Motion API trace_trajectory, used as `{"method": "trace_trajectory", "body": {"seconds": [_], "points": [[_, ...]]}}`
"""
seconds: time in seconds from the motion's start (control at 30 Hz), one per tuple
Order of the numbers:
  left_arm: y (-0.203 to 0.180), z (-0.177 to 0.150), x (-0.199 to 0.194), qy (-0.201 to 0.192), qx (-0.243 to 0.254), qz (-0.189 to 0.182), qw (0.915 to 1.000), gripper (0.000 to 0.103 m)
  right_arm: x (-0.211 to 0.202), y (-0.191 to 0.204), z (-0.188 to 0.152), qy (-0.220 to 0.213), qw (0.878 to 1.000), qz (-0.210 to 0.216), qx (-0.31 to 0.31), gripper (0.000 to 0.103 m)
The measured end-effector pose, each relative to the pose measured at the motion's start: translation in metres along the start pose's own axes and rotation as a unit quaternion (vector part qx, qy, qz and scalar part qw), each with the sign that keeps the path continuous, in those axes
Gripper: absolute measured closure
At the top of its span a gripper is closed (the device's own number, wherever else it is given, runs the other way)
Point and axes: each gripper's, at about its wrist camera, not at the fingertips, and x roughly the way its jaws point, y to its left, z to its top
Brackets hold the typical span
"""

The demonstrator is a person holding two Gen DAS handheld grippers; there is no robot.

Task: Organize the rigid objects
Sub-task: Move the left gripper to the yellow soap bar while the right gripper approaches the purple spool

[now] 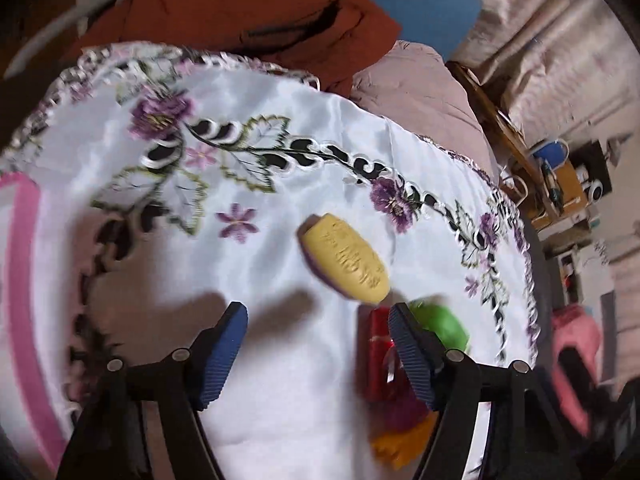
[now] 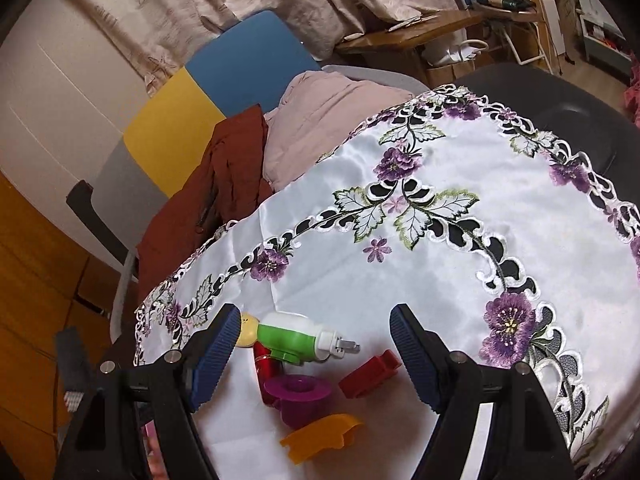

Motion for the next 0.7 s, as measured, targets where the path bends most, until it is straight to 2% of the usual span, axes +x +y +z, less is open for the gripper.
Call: {"method": "trace_trajectory", "body": {"seconds": [0.33, 0.57, 0.7], "points": [[-0.012, 0.024, 0.035, 0.024, -0.045, 0.015, 0.9986, 0.03, 0.003, -0.004, 0.0, 0.013, 1.0, 0.018, 0.017, 0.025], [-0.026, 0.034, 0.047, 0.024, -0.032, 0.044, 0.9982, 0.028, 0.004, -0.011, 0.001, 0.017, 0.999, 0.027, 0.038, 0.025], [-0.038, 0.034, 0.055, 0.029, -0.005, 0.082, 0.9962, 0.028, 0.004, -0.014, 0.001, 0.018, 0.998, 0.027, 0.046, 0.025]]}}
